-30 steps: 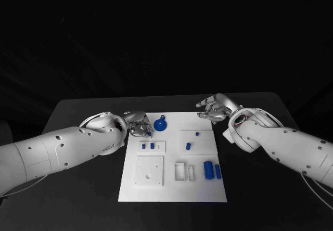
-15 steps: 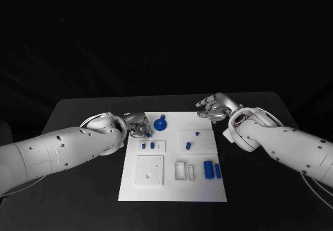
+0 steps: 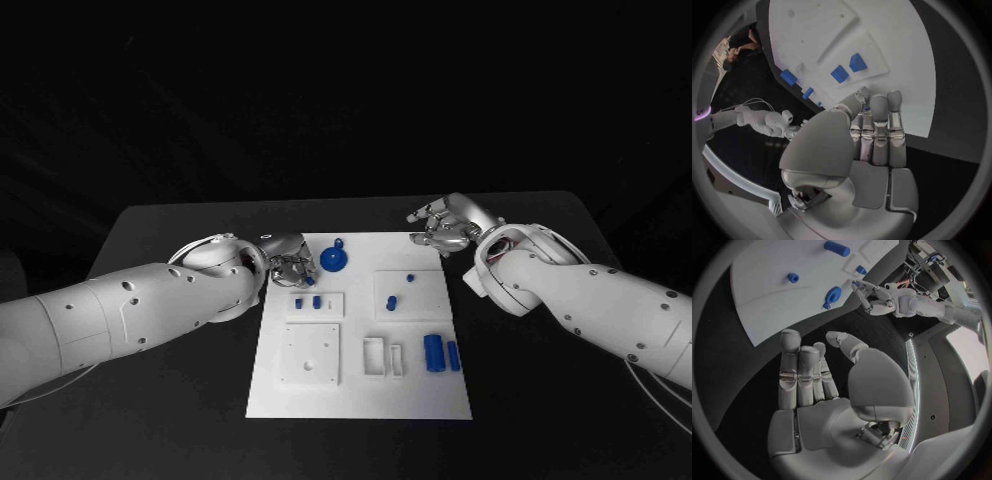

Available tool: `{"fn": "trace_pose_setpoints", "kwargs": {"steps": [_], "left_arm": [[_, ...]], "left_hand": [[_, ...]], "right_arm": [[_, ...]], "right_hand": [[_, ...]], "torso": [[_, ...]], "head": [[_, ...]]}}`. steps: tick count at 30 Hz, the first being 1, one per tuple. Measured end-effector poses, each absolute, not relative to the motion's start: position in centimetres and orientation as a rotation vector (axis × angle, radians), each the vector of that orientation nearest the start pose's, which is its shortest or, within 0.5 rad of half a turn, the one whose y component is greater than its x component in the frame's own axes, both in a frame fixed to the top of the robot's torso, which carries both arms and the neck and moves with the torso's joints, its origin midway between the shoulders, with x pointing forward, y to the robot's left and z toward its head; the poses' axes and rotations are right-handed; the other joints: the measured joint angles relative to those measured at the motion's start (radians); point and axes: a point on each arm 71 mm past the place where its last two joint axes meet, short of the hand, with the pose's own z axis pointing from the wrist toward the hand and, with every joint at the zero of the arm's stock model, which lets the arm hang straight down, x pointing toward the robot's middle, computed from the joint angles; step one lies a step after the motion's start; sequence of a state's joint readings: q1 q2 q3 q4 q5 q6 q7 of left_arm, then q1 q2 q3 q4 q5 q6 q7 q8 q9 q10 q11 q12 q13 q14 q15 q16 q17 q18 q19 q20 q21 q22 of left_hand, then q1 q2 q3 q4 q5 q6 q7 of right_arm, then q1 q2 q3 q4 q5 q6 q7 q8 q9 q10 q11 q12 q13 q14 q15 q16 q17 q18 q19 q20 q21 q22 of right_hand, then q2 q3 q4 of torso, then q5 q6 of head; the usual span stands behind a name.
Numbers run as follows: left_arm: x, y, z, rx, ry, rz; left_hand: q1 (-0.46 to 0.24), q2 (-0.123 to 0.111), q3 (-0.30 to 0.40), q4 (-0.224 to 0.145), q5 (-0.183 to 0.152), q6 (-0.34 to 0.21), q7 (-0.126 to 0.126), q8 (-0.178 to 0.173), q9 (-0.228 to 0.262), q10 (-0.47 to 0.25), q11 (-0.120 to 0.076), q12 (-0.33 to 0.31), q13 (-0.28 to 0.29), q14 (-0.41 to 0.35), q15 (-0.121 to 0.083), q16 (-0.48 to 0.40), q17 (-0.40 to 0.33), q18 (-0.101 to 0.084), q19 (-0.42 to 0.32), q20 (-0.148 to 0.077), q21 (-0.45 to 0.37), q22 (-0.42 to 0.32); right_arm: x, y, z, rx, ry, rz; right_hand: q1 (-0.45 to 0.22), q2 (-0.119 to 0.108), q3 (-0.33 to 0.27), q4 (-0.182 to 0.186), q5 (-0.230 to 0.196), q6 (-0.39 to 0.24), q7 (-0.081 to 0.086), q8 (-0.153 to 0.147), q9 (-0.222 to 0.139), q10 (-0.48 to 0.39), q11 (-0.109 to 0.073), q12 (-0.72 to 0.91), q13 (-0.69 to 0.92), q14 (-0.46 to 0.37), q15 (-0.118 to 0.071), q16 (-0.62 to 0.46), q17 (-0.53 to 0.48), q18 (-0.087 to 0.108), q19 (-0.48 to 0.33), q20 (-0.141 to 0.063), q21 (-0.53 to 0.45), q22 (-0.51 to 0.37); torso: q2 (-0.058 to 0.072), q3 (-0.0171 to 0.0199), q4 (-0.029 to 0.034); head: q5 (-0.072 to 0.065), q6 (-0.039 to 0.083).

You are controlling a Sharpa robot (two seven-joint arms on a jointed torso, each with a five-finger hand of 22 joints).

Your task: Assemble the parts on the task board

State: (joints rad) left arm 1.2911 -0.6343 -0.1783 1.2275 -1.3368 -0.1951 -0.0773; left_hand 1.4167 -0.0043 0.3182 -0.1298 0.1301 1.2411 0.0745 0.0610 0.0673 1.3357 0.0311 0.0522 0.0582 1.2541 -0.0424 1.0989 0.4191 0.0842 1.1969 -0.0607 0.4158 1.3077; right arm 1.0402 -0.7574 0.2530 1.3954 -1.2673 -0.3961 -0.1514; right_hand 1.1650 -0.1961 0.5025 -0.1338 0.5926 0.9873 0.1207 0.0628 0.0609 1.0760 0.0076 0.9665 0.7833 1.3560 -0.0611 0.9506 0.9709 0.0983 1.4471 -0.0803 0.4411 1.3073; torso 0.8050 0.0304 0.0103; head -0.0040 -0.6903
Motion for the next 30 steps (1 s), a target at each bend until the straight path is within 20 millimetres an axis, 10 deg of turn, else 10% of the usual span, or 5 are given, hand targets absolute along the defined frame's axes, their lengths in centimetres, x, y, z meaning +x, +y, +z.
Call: {"fn": "trace_pose_setpoints", "kwargs": {"steps": [30], "left_arm": [[53.34,17.55,-21.25,0.195,1.840,-0.563]], "left_hand": [[0.003,-0.003,0.003,0.002,0.000,0.000,0.000,0.000,-0.001,0.003,-0.003,0.000,0.002,0.000,0.000,0.000,0.000,-0.006,0.000,0.000,0.000,0.000]], "right_arm": [[52.09,-21.59,-16.86,0.314,1.546,0.730]], "right_hand": [[0.000,0.000,0.000,0.000,0.000,0.000,0.000,0.000,0.000,0.000,0.000,0.000,0.000,0.000,0.000,0.000,0.000,0.000,0.000,0.000,0.000,0.000]], "torso": [[-0.001,0.0004,-0.0004]], "head": [[-0.006,-0.004]]}}
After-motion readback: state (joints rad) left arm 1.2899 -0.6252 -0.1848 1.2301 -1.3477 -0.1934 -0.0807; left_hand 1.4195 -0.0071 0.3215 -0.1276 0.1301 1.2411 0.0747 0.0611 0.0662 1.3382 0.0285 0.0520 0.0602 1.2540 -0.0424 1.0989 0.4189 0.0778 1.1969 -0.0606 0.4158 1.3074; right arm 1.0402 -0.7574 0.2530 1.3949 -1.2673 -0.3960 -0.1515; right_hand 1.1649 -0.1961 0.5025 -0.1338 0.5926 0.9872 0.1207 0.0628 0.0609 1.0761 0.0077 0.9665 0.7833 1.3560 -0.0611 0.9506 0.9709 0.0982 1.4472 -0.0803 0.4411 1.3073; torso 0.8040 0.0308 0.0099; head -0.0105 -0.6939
